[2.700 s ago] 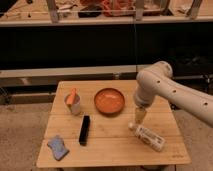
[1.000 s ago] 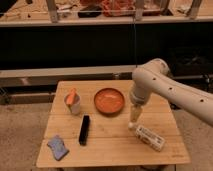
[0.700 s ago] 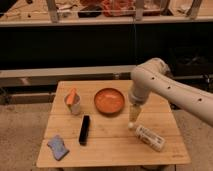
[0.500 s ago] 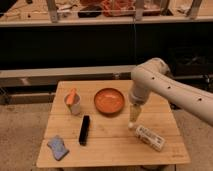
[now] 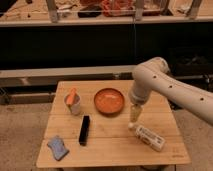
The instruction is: Move the arm in a circular motion
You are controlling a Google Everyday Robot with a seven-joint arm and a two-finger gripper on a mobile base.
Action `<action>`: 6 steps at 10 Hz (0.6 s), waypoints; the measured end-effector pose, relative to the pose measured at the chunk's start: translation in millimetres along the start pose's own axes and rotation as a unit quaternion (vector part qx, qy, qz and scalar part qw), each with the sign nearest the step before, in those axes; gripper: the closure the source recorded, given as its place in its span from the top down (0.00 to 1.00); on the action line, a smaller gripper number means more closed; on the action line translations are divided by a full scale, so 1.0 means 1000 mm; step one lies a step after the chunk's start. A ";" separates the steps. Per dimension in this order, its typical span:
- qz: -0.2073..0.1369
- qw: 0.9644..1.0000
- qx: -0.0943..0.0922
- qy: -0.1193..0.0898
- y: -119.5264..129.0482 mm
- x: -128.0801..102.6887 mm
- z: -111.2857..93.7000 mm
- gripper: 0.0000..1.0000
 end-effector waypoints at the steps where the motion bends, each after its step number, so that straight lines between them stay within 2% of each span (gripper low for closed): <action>1: -0.017 1.000 -0.004 -0.002 -0.001 -0.012 0.000 0.80; 2: -0.036 0.999 -0.009 -0.002 -0.003 -0.030 0.000 0.80; 4: -0.082 0.996 -0.017 -0.002 -0.016 -0.085 0.001 0.80; 6: -0.105 0.994 -0.020 -0.002 -0.034 -0.120 0.004 0.80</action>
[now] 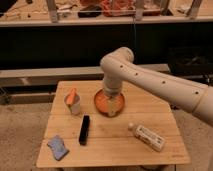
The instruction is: Move the arm in a circular motion
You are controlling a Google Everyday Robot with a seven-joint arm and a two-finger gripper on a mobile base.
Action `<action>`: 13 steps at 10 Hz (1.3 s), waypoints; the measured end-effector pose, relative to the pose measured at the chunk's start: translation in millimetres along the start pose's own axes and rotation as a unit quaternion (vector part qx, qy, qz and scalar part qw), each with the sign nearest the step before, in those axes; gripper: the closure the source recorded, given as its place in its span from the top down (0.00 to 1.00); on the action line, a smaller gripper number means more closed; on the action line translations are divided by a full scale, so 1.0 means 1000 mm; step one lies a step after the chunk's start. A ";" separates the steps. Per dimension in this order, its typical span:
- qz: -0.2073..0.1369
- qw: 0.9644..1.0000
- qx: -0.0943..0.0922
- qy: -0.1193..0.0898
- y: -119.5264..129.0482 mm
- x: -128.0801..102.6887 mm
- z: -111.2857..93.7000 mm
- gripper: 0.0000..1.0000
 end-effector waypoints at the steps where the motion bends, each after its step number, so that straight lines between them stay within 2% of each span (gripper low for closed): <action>1: -0.002 1.000 -0.002 0.001 -0.016 -0.011 0.003 0.80; 4: 0.019 1.000 -0.008 -0.007 -0.047 -0.009 0.010 0.80; 6: 0.048 0.999 -0.013 -0.015 -0.060 0.015 0.014 0.80; 10: 0.120 0.992 -0.022 -0.020 -0.058 0.111 0.012 0.80; 13: 0.176 0.984 -0.030 -0.014 -0.040 0.187 0.011 0.80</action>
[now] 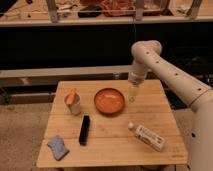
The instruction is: Move the arm in a circular motion
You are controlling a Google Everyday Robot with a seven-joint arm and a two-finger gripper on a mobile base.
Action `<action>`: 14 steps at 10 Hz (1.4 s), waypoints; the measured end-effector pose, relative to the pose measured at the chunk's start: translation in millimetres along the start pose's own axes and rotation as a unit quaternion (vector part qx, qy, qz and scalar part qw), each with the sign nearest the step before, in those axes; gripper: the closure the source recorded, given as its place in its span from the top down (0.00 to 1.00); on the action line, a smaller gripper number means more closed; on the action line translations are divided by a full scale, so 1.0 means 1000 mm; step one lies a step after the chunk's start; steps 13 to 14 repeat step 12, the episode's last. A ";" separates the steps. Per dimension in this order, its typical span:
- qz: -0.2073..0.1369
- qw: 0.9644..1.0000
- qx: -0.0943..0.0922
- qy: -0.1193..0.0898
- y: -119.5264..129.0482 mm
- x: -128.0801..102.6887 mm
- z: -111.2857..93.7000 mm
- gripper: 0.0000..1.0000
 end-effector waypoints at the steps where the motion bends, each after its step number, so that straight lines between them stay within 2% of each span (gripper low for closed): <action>1: 0.019 1.000 -0.001 0.002 0.000 0.030 -0.002 0.80; 4: 0.042 0.999 -0.002 0.007 0.011 0.078 -0.005 0.80; 7: 0.061 0.998 0.010 0.011 0.035 0.104 -0.007 0.80; 10: 0.079 0.996 0.028 0.025 0.076 0.127 -0.005 0.80; 12: 0.091 0.994 0.042 0.032 0.127 0.141 -0.002 0.80; 14: 0.091 0.994 0.042 0.032 0.127 0.141 -0.002 0.80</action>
